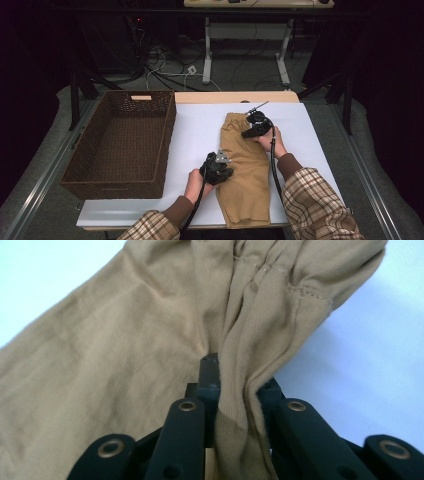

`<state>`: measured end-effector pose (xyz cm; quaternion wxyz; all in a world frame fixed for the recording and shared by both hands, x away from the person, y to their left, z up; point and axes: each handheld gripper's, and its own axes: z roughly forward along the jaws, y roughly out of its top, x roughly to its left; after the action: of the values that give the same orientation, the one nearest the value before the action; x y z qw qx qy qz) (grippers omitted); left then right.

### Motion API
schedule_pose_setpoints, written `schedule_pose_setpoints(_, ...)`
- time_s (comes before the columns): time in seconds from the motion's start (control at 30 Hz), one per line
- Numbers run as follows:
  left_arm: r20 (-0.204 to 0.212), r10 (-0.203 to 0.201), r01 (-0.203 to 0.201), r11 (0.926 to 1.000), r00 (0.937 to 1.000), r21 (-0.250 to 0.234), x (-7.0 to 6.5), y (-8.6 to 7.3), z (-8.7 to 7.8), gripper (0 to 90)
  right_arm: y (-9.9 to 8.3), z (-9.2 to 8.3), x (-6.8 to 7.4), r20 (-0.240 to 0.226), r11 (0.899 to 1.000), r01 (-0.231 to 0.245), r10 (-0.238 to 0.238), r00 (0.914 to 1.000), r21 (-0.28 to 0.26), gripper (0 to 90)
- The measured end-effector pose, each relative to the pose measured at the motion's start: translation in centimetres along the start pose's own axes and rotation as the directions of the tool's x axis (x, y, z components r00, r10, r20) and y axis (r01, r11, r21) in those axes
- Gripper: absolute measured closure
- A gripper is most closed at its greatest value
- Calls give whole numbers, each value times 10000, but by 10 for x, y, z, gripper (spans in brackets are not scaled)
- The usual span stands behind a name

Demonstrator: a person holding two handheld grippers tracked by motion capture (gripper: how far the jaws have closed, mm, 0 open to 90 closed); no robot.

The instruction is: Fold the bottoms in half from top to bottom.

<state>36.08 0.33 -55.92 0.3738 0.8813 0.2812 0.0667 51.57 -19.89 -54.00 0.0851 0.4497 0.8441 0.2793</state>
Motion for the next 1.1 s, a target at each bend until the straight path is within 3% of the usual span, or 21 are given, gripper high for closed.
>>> schedule_pose_setpoints(0.1,-13,5,-5,10000,10000,-2,0,0,0,899,0,1,-5,-47,9998,-206,206,9998,-75,667)
schedule_pose_setpoints(0.13,-4,10,-10,10000,10000,2,0,0,0,899,1,-1,-7,6,9994,-311,311,9995,128,615)
schedule_pose_setpoints(0.23,12,12,-12,10000,10000,-8,0,0,0,899,4,3,-12,-125,9979,-632,630,9979,-107,510)
schedule_pose_setpoints(0.37,2,28,-28,10000,10000,-16,0,0,0,899,11,7,-17,-119,9951,-963,960,9953,-221,441)
schedule_pose_setpoints(0.53,6,29,-29,10000,10000,-17,0,0,0,899,19,12,-16,115,9957,-922,923,9957,-112,501)
schedule_pose_setpoints(0.63,-4,80,-80,10000,10000,18,0,0,0,899,20,13,-15,373,9953,-959,964,9946,-156,608)
schedule_pose_setpoints(0.8,5,39,-39,10000,10000,3,0,0,0,899,20,13,-14,350,9954,-943,948,9949,-180,793)
schedule_pose_setpoints(0.93,1,36,-36,10000,10000,11,-1,0,0,899,22,10,-11,504,9968,-663,685,9964,-441,816)
schedule_pose_setpoints(1.1,13,33,-33,10000,10000,3,0,0,0,899,26,1,-7,755,9922,-304,397,9964,-1211,822)
